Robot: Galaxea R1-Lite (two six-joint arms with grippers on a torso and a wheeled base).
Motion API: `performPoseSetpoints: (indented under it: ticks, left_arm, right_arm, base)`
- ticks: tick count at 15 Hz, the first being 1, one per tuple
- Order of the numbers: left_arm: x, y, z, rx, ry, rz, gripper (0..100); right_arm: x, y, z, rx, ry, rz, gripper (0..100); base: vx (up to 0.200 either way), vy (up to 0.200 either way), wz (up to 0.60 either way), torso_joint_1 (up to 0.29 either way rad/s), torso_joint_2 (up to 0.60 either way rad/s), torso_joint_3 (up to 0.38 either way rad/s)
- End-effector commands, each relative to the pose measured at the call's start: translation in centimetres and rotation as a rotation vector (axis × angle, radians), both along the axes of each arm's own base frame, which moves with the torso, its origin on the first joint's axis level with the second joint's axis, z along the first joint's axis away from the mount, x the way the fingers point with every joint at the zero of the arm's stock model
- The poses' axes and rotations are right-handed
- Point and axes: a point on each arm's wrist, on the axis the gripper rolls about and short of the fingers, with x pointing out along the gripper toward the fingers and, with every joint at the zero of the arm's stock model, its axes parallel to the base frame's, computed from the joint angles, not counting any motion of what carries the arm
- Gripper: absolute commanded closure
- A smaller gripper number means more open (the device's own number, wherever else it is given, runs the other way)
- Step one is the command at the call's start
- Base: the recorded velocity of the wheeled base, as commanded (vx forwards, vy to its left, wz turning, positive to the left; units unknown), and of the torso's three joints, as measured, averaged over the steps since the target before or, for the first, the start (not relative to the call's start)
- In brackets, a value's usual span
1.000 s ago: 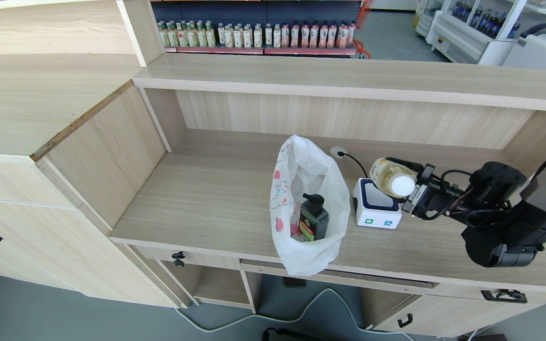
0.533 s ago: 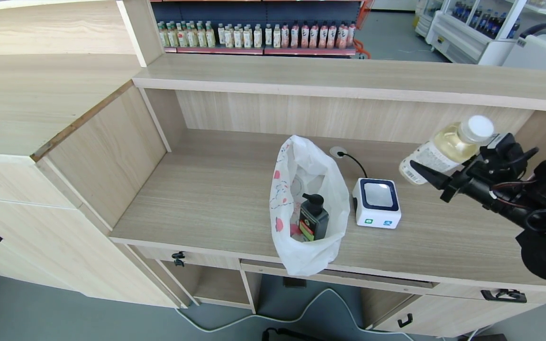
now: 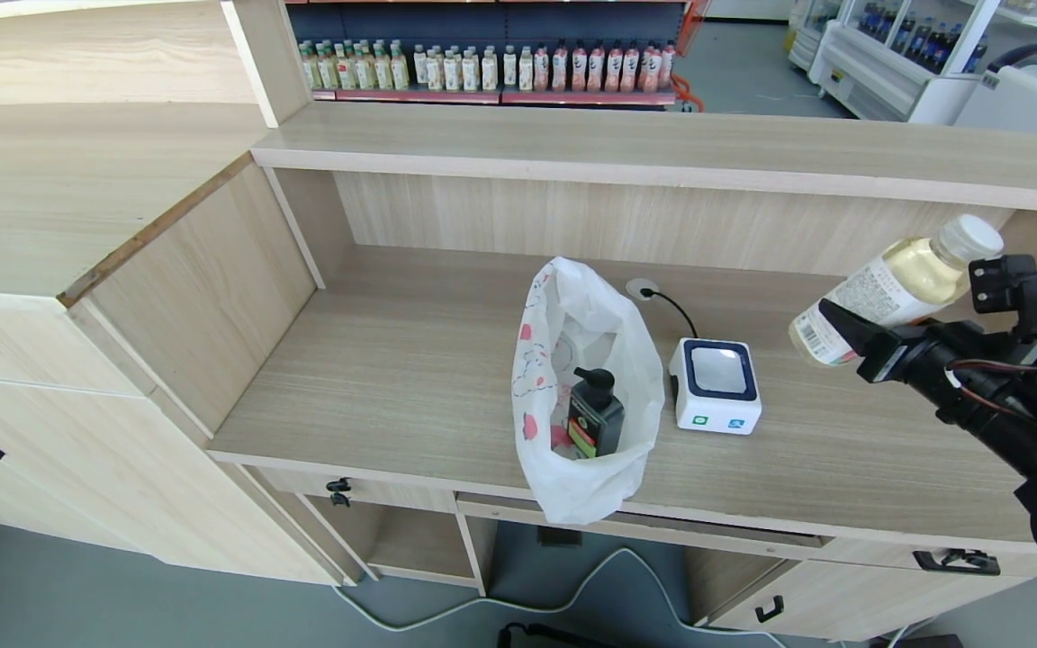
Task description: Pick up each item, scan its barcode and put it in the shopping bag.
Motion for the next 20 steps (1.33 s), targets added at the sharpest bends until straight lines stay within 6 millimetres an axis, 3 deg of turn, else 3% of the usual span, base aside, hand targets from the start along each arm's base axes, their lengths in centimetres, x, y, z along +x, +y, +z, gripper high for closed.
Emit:
performPoseSetpoints:
  ticks: [1, 8, 10, 14, 20]
  left_arm:
    - [0.0, 0.0, 0.0, -0.001, -0.001, 0.0, 0]
    - [0.0, 0.0, 0.0, -0.002, -0.001, -0.002, 0]
    - [0.0, 0.0, 0.0, -0.013, 0.001, 0.0, 0]
    - [0.0, 0.0, 0.0, -0.021, 0.002, 0.0, 0]
    - [0.0, 0.0, 0.0, -0.022, 0.002, 0.001, 0]
  right_arm:
    - [-0.3, 0.1, 0.3, -0.001, -0.008, 0.001, 100]
    - [-1.5, 0.1, 0.7, -0.006, -0.017, 0.0, 100]
    - [-1.5, 0.1, 0.6, -0.007, -0.012, 0.002, 100]
    - [-1.0, 0.4, 0.3, -0.007, -0.004, 0.019, 100]
    - [1.6, 2.9, -0.5, -0.009, 0.002, 0.104, 100]
  base:
    - [0.0, 0.0, 0.0, 0.0, 0.0, 0.0]
    - [0.0, 0.0, 0.0, 0.0, 0.0, 0.0]
    - [0.0, 0.2, 0.0, 0.002, 0.0, 0.007]
    - [0.0, 0.2, 0.0, 0.007, 0.01, 0.005]
    - [0.0, 0.0, 0.0, 0.0, 0.0, 0.0]
